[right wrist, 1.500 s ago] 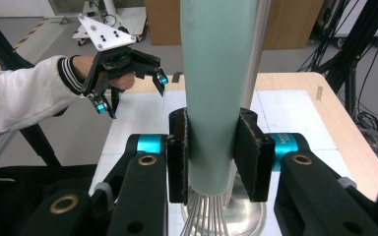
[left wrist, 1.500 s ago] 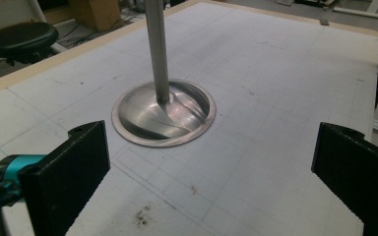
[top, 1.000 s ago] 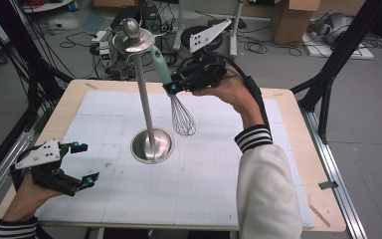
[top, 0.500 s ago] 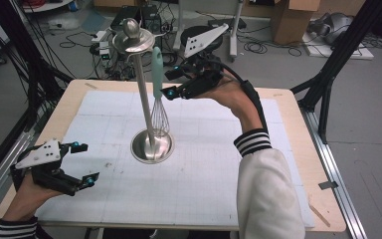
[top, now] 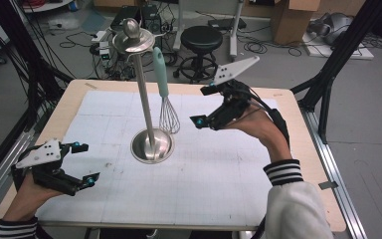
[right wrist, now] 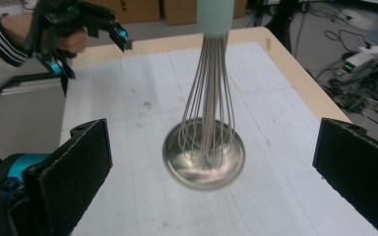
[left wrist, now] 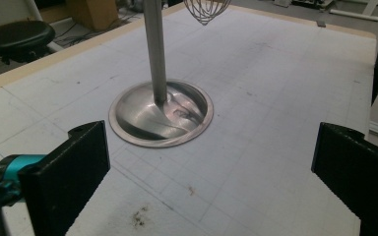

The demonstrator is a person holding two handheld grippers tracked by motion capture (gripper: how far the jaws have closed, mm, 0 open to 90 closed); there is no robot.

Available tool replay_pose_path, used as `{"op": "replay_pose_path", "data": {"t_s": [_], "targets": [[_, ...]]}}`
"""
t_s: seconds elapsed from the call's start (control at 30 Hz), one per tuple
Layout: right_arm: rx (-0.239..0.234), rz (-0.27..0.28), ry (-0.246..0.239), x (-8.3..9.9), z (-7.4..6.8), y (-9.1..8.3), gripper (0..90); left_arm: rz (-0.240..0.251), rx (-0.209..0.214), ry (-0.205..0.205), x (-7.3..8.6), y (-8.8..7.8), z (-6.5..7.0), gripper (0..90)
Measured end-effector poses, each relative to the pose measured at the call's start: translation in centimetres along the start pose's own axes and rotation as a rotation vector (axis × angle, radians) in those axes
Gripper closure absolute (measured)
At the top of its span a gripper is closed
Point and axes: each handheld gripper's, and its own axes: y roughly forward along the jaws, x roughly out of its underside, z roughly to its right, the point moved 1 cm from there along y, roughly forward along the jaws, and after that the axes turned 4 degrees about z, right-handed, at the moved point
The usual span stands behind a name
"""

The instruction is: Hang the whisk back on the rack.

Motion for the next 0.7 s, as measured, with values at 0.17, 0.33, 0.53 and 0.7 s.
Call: {"op": "replay_pose_path", "data": {"t_s": [0.17, 0.33, 0.53, 0.7], "targets": [[0.039, 0.001, 0.017, 2.7, -0.6, -1.7, 0.6, 0.003, -0.001, -0.008, 0.1, 0.0, -0.1, 1.7], [0.057, 0.013, 0.035, 4.6, -1.0, -2.7, 0.6, 0.006, 0.000, -0.014, 0.1, 0.2, -0.3, 1.7], [0.077, 0.036, 0.069, 7.9, -1.8, -3.6, 0.6, 0.009, 0.008, -0.016, 0.1, 0.4, -0.6, 1.7], [0.104, 0.068, 0.100, 11.0, -2.3, -4.2, 0.6, 0.004, 0.020, -0.022, 0.2, 0.8, -0.8, 1.7]]}}
